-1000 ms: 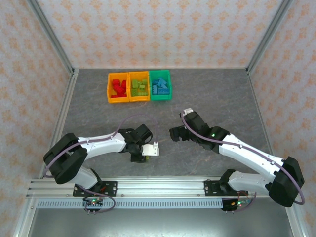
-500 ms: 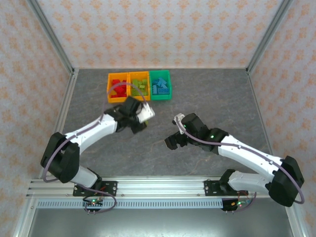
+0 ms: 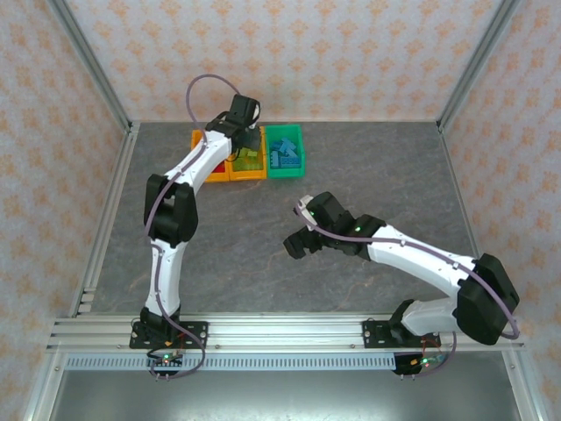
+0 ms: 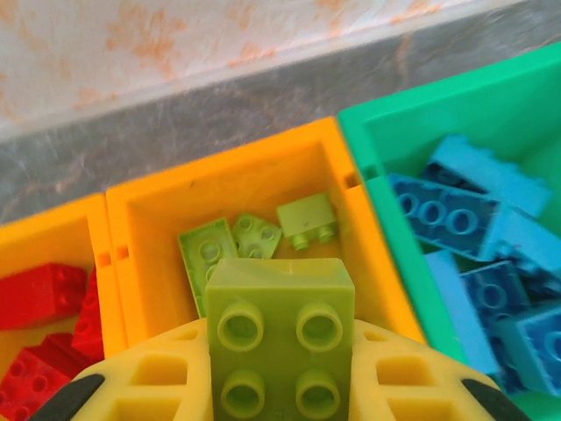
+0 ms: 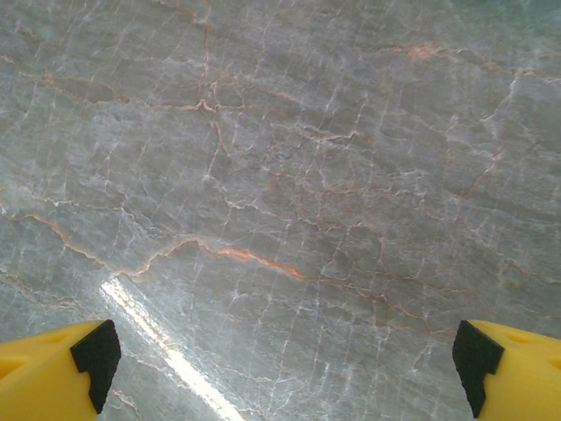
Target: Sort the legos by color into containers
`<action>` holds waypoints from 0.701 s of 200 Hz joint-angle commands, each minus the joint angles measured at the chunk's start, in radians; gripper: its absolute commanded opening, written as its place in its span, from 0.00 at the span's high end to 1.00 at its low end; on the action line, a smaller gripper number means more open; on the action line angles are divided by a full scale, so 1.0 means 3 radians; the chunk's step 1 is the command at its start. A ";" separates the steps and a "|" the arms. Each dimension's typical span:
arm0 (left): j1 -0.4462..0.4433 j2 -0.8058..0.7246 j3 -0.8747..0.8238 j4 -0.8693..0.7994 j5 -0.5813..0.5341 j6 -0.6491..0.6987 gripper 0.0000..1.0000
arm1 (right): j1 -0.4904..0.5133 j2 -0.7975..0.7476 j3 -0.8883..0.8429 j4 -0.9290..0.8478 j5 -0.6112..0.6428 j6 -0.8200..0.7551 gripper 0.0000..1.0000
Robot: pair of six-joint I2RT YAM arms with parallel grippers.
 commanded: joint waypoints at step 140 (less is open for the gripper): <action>0.0162 -0.2782 -0.2899 0.1015 -0.0058 -0.0298 0.21 | -0.1499 -0.0562 -0.0827 0.0867 0.2465 0.1008 0.01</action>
